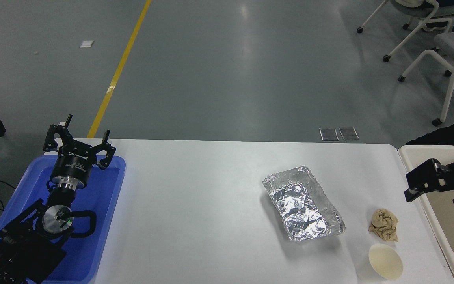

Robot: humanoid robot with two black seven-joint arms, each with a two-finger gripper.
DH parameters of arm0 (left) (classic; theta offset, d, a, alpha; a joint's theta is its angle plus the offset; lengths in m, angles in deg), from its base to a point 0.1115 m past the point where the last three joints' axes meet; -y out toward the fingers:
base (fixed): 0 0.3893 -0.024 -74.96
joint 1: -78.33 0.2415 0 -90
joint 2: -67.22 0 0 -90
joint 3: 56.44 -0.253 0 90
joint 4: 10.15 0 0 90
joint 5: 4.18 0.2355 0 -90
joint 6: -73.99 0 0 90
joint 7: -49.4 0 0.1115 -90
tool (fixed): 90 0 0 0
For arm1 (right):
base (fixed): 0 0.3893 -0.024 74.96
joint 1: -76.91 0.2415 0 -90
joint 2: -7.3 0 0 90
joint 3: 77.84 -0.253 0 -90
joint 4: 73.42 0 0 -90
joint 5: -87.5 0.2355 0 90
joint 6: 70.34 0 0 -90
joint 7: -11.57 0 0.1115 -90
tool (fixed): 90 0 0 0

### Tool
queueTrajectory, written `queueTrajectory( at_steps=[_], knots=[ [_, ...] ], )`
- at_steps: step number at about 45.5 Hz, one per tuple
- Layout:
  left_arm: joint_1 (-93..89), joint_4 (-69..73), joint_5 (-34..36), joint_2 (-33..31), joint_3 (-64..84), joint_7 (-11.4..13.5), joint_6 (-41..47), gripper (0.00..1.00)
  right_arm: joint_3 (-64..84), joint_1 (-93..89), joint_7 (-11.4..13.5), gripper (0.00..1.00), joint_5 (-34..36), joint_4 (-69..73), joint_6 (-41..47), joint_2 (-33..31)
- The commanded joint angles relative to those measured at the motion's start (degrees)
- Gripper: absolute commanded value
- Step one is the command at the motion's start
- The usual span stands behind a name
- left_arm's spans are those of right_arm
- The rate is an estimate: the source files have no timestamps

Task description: Pick up paper cup place in dustbin

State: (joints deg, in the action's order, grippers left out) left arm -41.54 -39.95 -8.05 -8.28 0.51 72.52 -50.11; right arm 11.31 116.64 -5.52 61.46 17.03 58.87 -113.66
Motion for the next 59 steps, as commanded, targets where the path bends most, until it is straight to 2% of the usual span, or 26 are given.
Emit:
queueTrajectory(
  at_steps=[1, 12, 31, 59],
  knots=[
    [0.0, 0.0, 0.0, 0.0, 0.0, 0.0, 0.0, 1.00, -1.1, -0.8, 0.0, 1.00, -3.0, 0.5, 1.0, -0.1],
    [0.0, 0.0, 0.0, 0.0, 0.0, 0.0, 0.0, 1.00, -1.2, -4.8, 0.0, 1.00, -3.6, 0.1, -1.4, -0.5],
    [0.0, 0.0, 0.0, 0.0, 0.0, 0.0, 0.0, 1.00, -6.8, -33.6, 0.0, 1.00, -4.5, -9.3, -21.8, -1.2],
    [0.0, -0.1, 0.0, 0.0, 0.0, 0.0, 0.0, 1.00, -12.7, -44.6, -0.4, 1.00, -4.5, -15.7, -23.8, -1.6]
  ],
)
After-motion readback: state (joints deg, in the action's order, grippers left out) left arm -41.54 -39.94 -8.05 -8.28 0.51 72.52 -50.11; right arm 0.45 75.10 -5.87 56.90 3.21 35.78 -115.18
